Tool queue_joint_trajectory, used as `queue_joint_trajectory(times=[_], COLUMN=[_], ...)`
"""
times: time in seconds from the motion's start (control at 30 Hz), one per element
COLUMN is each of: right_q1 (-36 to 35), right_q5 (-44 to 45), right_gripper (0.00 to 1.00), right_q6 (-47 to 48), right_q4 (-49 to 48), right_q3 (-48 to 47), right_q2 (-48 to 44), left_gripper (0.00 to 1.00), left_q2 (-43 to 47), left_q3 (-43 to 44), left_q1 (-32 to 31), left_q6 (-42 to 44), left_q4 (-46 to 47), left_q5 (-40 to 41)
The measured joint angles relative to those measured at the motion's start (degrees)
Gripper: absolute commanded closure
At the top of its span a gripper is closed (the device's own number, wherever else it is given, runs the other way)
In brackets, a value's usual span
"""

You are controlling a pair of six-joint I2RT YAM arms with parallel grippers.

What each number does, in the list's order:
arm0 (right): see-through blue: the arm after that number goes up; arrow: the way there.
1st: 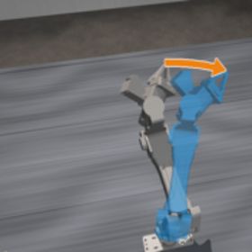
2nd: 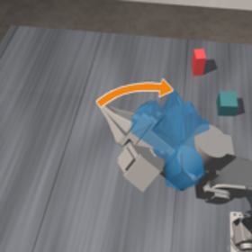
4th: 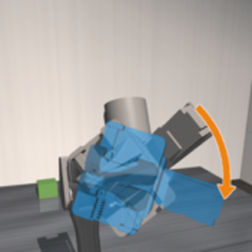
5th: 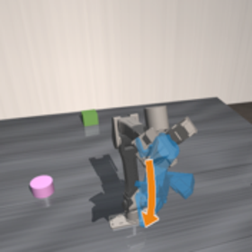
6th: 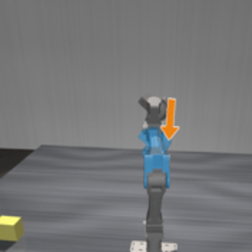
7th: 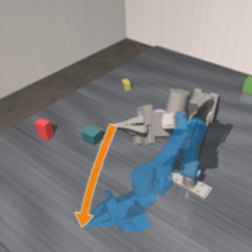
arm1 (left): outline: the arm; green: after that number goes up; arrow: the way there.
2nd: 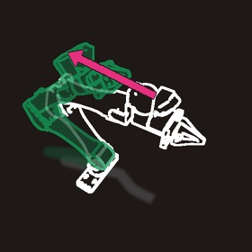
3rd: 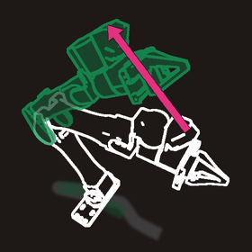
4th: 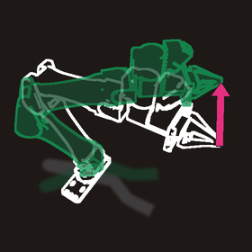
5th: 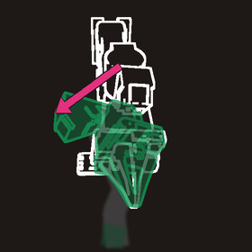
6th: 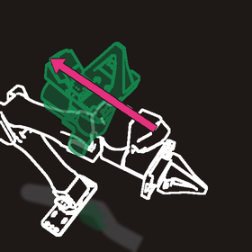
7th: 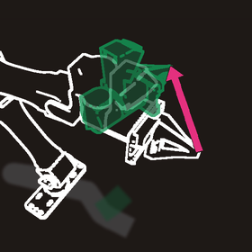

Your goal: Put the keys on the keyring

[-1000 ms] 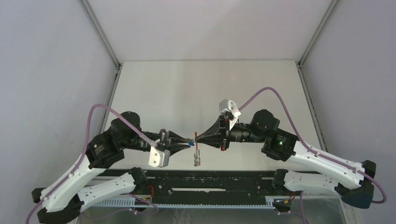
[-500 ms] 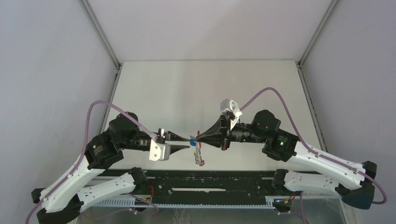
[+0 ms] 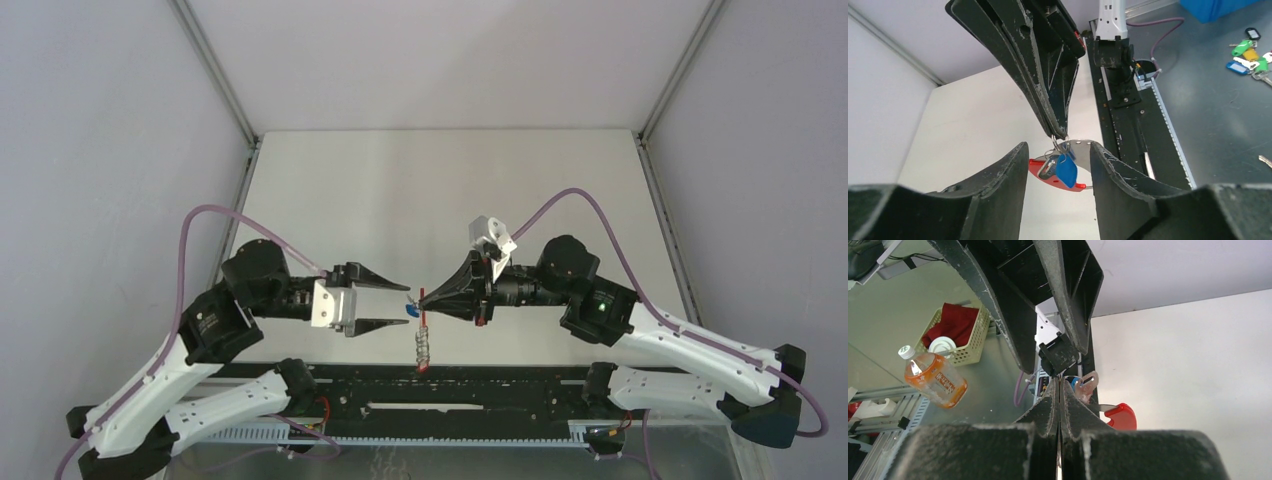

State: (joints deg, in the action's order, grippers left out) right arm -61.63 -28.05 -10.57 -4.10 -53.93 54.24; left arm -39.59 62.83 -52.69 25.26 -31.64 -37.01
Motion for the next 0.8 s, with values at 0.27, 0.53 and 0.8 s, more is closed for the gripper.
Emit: queue_joint_trajectory(times=[0.27,0.53,0.8], right_q1=[0.0,0.0,0.0], right_q5=[-1.0,-1.0,-1.2], right_gripper=[1.0,1.0,1.0], right_q6=[0.2,0.4,1.0], right_q4=[0.0,0.0,0.0], right_q3=[0.0,0.0,0.0], right_q2=[0.7,1.0,1.0], left_gripper=[0.53,0.64,1.0], left_q2=[-1.5,-2.4,-2.3], left_q3=[-1.1,-2.6,-2.7], left_q1=[0.0,0.0,0.0], left_q6=[-1.4,-1.9,-2.8], left_q4=[1.1,1.0,0.7], left_q5=[-3.4,-3.0,-0.9])
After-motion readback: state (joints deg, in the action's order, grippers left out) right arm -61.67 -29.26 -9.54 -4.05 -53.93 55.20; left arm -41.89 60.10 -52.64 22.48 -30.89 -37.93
